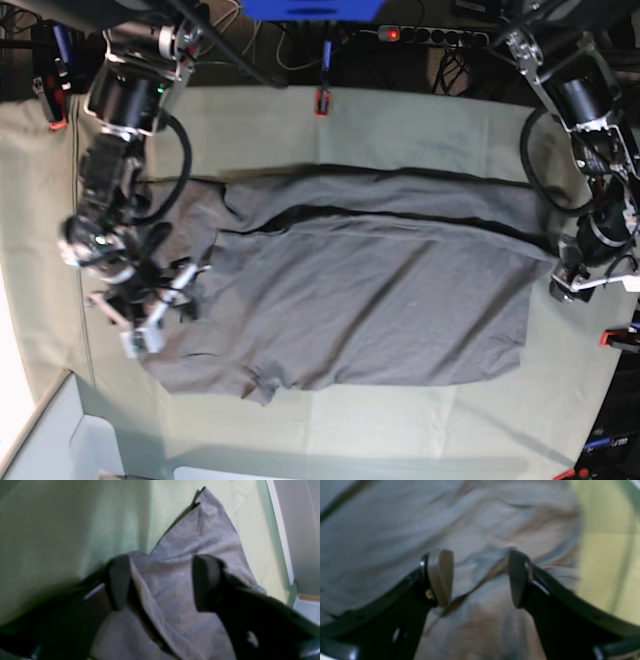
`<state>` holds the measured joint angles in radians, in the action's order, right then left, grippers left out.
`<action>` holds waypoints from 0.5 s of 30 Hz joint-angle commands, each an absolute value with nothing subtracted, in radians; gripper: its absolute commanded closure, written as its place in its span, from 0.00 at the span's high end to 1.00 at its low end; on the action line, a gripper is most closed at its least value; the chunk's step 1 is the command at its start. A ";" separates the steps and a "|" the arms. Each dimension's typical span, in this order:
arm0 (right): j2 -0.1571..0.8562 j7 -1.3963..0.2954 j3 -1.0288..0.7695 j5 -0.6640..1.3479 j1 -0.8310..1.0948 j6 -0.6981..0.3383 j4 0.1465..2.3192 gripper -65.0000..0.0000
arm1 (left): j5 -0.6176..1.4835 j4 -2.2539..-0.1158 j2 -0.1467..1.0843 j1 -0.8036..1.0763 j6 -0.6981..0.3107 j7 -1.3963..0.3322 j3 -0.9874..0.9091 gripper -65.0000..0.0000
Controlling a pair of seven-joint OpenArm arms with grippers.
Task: Layout the t-shirt on the table in an organized manner, then fold the t-shirt properly
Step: 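Release with the right gripper and regrasp the folded edge near the sleeve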
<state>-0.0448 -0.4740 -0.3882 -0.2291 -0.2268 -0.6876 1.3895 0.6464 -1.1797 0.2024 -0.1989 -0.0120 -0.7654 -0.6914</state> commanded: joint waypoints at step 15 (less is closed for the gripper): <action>-0.058 -0.449 -0.400 -0.211 0.097 -0.698 1.646 0.55 | 0.651 -1.196 0.219 -0.002 -0.019 -0.705 -0.696 0.61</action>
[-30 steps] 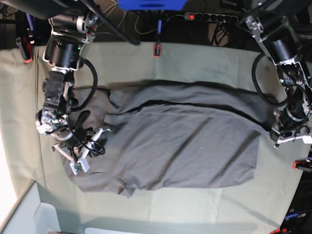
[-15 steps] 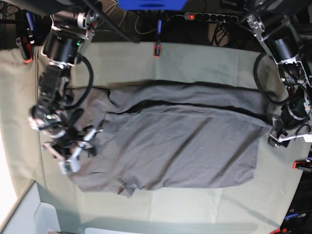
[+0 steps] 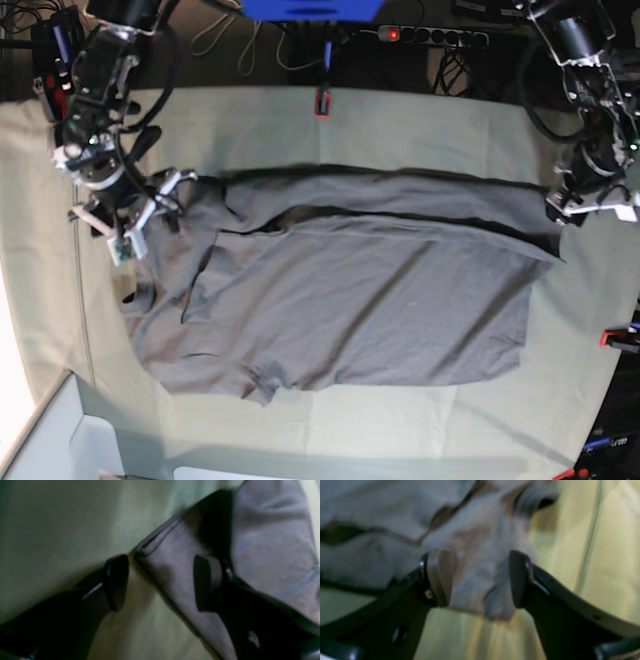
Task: Layout the t-shirt on the table in an organized manner, then fold the t-shirt properly
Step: 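Release with the right gripper and regrasp the folded edge near the sleeve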
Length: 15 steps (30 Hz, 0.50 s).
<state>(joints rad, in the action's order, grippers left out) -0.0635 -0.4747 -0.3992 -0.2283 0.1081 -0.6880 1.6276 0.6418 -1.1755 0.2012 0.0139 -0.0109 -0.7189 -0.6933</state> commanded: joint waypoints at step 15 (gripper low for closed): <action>0.010 -0.447 -0.509 -0.214 0.044 -0.698 1.442 0.56 | 0.651 -1.050 0.219 -0.091 -0.021 -0.667 -0.693 0.19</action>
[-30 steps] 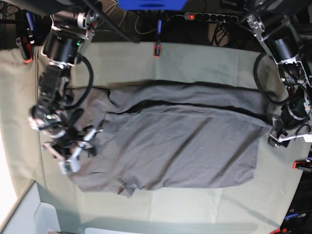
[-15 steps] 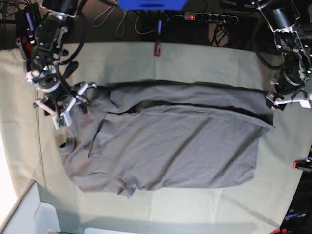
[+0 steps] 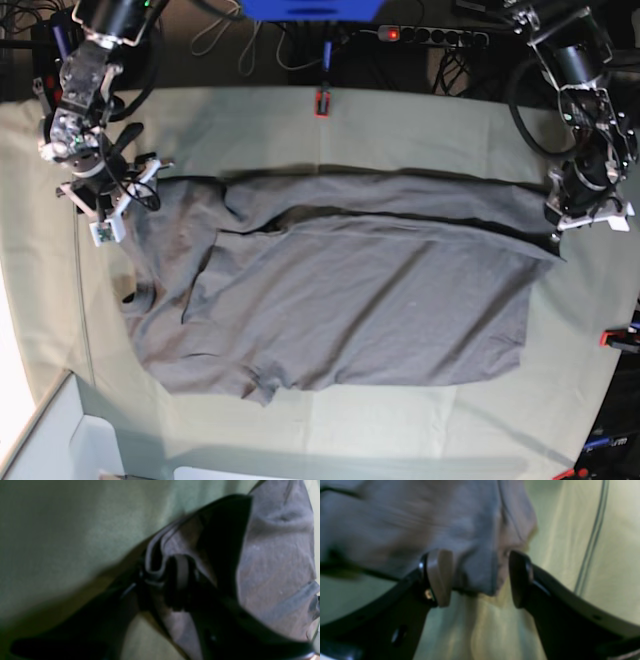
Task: Layout the t-shirt on the table in an organized manner, then fold the t-shirt properly
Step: 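Release with the right gripper and regrasp the folded edge near the sleeve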
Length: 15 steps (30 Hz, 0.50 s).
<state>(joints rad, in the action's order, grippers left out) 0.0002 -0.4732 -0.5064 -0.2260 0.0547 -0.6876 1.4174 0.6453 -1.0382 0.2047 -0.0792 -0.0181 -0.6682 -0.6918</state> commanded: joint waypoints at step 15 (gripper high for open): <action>0.035 -0.447 -0.558 -0.216 0.054 -0.698 1.348 0.05 | 0.656 -1.133 0.239 -0.065 -0.021 -0.677 -0.699 0.00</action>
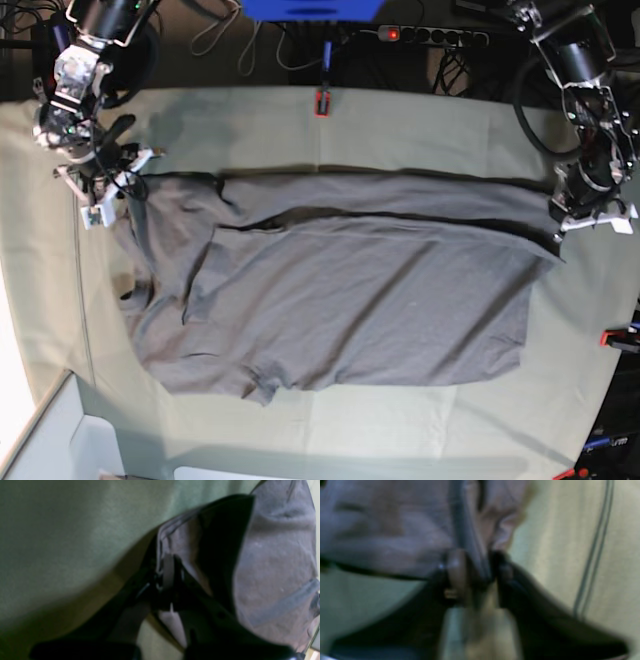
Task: Layout the t-shirt on the table in an organized manner, then fold the t-shirt properly
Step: 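Release with the right gripper and regrasp the folded edge near the sleeve, then pull the folded shirt toward the robot with both grippers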
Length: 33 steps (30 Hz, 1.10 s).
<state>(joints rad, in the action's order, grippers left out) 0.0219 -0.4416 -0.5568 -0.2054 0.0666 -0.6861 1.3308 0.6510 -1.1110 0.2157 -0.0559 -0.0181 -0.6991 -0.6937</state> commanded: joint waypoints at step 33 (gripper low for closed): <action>0.021 -0.498 -0.561 -0.211 0.311 -0.698 1.748 0.00 | 0.661 -1.400 0.265 0.113 -0.019 -0.917 -0.705 0.00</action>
<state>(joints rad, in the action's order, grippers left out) 0.0143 -0.5106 -0.5552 -0.2138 0.3119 -0.6914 1.7313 0.6556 -1.3811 0.2462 0.1211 -0.0208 -0.9310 -0.6983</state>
